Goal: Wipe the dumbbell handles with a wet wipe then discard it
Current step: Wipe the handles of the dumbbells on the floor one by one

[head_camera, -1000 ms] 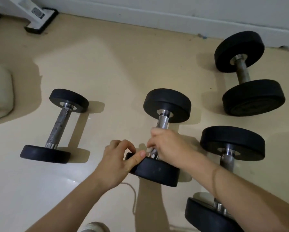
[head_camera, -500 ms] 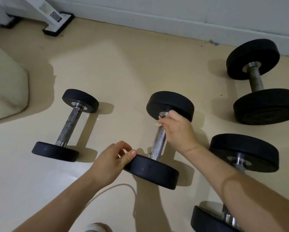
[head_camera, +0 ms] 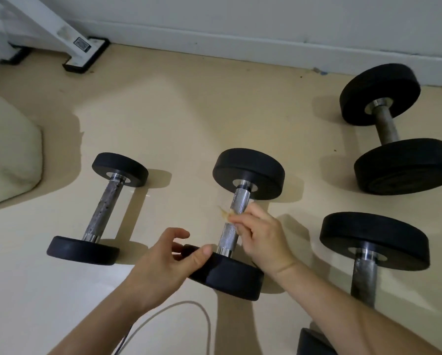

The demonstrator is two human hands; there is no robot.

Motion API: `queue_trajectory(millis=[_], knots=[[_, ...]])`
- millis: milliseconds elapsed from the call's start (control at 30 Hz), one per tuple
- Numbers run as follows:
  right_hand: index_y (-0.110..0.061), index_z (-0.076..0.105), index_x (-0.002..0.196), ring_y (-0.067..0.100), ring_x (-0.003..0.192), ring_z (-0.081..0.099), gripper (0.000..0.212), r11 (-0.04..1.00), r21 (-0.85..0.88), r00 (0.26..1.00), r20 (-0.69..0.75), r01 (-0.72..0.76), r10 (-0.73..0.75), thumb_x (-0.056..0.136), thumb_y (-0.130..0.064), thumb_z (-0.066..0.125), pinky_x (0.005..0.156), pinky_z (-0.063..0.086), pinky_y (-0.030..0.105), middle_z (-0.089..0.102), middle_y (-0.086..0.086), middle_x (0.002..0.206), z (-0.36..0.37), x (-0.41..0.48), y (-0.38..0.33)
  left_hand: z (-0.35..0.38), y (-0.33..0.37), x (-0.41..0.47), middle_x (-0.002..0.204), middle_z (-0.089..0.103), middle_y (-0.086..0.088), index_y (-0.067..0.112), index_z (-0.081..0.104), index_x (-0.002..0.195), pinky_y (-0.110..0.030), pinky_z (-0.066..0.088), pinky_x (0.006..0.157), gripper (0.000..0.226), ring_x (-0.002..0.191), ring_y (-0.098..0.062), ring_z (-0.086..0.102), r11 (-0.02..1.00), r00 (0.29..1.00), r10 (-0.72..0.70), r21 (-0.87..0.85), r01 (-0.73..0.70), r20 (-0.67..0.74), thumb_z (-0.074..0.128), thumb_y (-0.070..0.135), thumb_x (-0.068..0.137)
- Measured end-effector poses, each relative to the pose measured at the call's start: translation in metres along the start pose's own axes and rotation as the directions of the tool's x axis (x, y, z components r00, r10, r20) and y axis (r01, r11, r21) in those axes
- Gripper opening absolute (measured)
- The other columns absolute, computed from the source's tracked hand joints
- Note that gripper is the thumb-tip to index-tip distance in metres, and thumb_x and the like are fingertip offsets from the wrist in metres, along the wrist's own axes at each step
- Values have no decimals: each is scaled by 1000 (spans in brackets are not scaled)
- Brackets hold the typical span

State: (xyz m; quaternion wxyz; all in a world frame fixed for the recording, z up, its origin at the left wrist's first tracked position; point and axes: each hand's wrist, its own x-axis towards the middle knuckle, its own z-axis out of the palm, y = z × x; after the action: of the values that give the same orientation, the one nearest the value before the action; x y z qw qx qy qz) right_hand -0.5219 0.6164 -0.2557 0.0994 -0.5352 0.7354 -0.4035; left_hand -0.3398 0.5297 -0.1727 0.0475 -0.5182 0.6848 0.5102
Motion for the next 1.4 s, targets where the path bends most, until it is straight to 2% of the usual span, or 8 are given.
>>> queue_trajectory(millis=[267, 400, 567, 800, 900, 1100, 1300, 1400], knots=[[-12, 75, 95, 19, 67, 57, 18, 981, -115, 967, -219, -157, 129, 81, -4, 68, 60, 46, 23, 66, 3, 78, 12, 35, 10, -6, -21, 12, 126, 55, 2, 35, 34, 135, -32, 50, 94, 119, 112, -15, 56, 999, 997, -30, -27, 32, 68, 71, 83, 33], [-10, 74, 95, 16, 80, 63, 18, 981, -83, 971, -179, -176, 159, 79, -2, 70, 73, 46, 19, 71, 1, 95, 17, 24, 0, -21, -26, 14, 126, 55, 3, 34, 42, 131, -15, 46, 78, 94, 112, -10, 55, 985, 994, -54, -158, 68, 90, 78, 64, 50], [-11, 73, 83, 14, 69, 60, 17, 899, 233, 867, -260, -371, 425, 79, 3, 66, 65, 45, 8, 62, -1, 84, 33, 53, -5, -29, -23, 13, 109, 58, 4, 38, 54, 114, -31, 50, 87, 42, 105, -14, 58, 984, 997, -28, -176, 14, -79, 75, 24, 80], [-26, 66, 66, 10, 70, 68, 29, 749, 379, 825, 72, -543, 561, 75, 2, 68, 70, 55, 27, 71, -6, 73, 43, 23, -35, -42, -30, 13, 107, 67, 7, 31, 60, 107, -38, 46, 99, 20, 103, -15, 61, 980, 991, -71, -194, 48, -111, 56, 16, 95], [-22, 64, 63, 13, 66, 65, 29, 758, 387, 800, -79, -525, 595, 74, 4, 64, 64, 49, 17, 69, -1, 70, 43, 58, -23, -45, -31, 16, 107, 67, 3, 34, 59, 110, -43, 41, 105, 19, 104, -18, 58, 960, 994, -95, -268, 74, -63, 52, 23, 96], [-21, 65, 57, 9, 55, 65, 34, 602, 460, 731, 175, -653, 659, 70, 10, 63, 61, 51, 20, 66, -4, 55, 50, 24, -48, -44, -20, 18, 148, 26, 11, 35, 9, 149, -25, 29, 109, 111, 139, -13, 28, 988, 975, -112, -85, 131, 192, 69, 69, 62], [-20, 67, 63, 19, 63, 68, 24, 614, 469, 715, 57, -635, 697, 70, 3, 62, 63, 55, 31, 70, -1, 63, 47, 56, -32, -48, -24, 25, 151, 29, 5, 36, 2, 149, -25, 33, 107, 113, 136, -13, 33, 994, 972, -103, 54, 94, 212, 63, 71, 61], [-20, 70, 61, 14, 60, 66, 20, 734, 277, 783, 273, -620, 559, 67, -2, 65, 68, 56, 34, 69, -6, 61, 41, 32, -52, -52, -25, 26, 152, 31, 4, 40, 0, 147, -33, 32, 112, 118, 137, -14, 34, 990, 964, -116, 103, 93, 239, 61, 82, 56]])
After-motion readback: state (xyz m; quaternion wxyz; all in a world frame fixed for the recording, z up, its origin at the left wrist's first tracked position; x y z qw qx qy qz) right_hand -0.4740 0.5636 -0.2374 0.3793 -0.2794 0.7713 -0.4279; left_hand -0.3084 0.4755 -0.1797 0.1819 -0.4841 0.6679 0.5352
